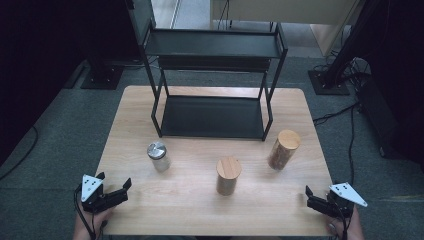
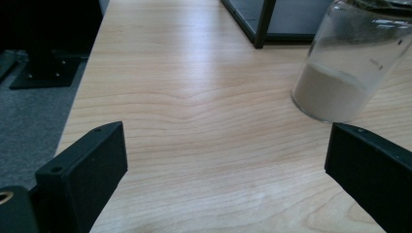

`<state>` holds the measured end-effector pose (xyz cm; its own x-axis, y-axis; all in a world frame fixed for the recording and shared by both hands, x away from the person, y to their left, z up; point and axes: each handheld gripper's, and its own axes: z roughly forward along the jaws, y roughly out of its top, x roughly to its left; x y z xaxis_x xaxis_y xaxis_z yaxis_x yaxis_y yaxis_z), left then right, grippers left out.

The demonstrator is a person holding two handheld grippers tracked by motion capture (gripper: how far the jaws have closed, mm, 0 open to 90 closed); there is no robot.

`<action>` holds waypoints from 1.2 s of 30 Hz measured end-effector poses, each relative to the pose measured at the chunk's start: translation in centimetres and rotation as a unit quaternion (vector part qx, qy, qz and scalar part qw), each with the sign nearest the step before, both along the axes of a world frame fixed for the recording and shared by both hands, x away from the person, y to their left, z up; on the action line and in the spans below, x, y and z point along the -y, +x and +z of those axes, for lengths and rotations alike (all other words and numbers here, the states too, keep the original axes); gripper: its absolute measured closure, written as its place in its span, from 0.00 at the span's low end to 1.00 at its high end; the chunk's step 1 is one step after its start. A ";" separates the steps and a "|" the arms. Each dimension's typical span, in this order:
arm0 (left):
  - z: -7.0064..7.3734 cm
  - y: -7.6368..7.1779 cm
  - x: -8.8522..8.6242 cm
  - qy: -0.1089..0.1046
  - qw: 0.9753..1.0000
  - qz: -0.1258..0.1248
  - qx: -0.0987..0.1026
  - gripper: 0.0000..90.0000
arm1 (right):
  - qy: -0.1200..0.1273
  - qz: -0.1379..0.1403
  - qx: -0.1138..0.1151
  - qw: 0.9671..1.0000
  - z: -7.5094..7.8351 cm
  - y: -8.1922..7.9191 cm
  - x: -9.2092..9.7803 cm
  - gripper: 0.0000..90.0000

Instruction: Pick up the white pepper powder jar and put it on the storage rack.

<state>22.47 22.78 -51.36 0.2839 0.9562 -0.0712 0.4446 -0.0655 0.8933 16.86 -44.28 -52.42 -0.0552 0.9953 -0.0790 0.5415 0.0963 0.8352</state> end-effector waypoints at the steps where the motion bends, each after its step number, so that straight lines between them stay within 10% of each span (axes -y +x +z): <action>1: 0.0 0.1 0.2 0.000 1.000 -0.002 -0.001 0.02 | 0.000 0.000 0.000 1.000 0.0 0.0 0.0 0.00; 36: 0.8 2.0 6.4 0.017 0.998 -0.058 -0.010 0.02 | -0.006 0.002 0.001 1.000 0.0 -0.1 -0.1 0.00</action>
<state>24.44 16.39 -50.60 0.3909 0.9193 -0.0465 0.4508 -0.1471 0.8804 16.76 -44.15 -52.43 -0.0590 0.9942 -0.0903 0.5389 0.1079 0.8354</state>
